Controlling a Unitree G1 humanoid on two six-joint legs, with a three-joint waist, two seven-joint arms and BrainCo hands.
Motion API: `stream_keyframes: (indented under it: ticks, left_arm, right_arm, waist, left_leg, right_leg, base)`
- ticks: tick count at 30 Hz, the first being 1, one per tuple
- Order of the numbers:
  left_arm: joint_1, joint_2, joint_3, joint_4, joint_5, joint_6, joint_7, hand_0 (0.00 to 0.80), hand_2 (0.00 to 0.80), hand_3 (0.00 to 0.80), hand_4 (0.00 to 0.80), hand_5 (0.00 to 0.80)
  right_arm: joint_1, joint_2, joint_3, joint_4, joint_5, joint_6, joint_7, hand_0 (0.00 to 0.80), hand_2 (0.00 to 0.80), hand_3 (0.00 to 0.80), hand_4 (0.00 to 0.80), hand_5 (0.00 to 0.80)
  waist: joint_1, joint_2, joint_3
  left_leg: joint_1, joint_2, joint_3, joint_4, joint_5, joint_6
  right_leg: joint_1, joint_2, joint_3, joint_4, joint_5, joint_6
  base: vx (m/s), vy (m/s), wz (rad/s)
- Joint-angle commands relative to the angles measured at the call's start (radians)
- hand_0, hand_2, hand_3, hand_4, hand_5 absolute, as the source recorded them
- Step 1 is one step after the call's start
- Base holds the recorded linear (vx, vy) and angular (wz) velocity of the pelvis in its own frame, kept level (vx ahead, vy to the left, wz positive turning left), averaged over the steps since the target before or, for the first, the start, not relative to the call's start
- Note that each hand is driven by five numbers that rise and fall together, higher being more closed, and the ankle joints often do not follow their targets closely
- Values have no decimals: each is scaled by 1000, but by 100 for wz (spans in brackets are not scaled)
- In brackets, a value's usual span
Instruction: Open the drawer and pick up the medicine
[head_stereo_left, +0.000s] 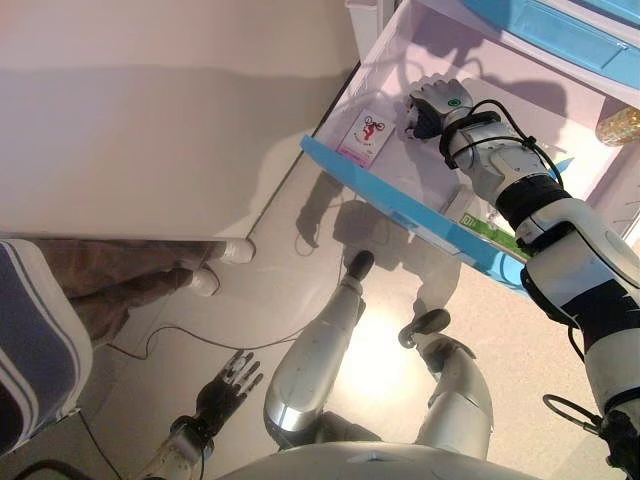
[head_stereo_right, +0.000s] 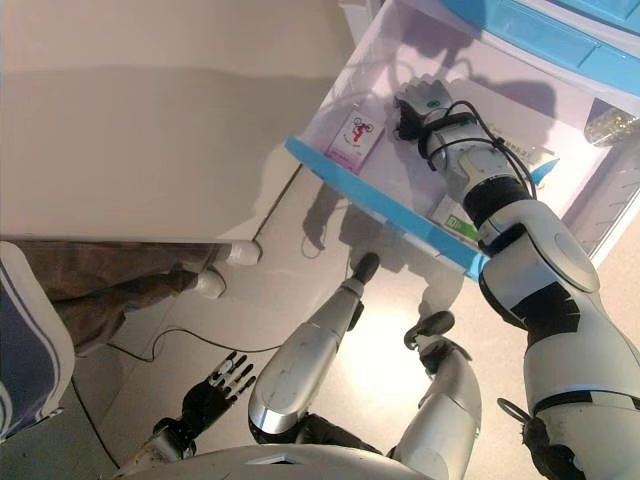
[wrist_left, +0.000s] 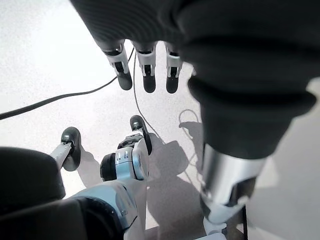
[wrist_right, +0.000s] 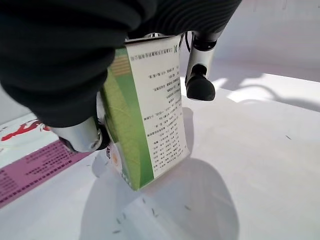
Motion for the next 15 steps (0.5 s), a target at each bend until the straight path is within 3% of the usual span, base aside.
stream_keyframes:
  ticks: [1,15]
  left_arm:
    - [102,33,-43,-10,-5,-7,-2,0,0,0,0,0]
    - [106,32,-16,-21,10,0,-7,0,0,0,0,0]
  right_arm:
    - [9,-33,48,-89,-24,-45,-34,800,800,800,800,800]
    - [25,-62,39,-336,-17,-74,-26,800,800,800,800,800]
  waist:
    - [18,11,-17]
    - [-12,-9,-17]
  left_leg:
    - [29,-21,89,-55,-77,72]
    - [56,-11,98,-69,-81,70]
  right_leg:
    - [26,51,44,84,-53,21]
    - [42,60,63,62,-48,31]
  base:
    - [0,0,0]
    - [-8,-12,-3]
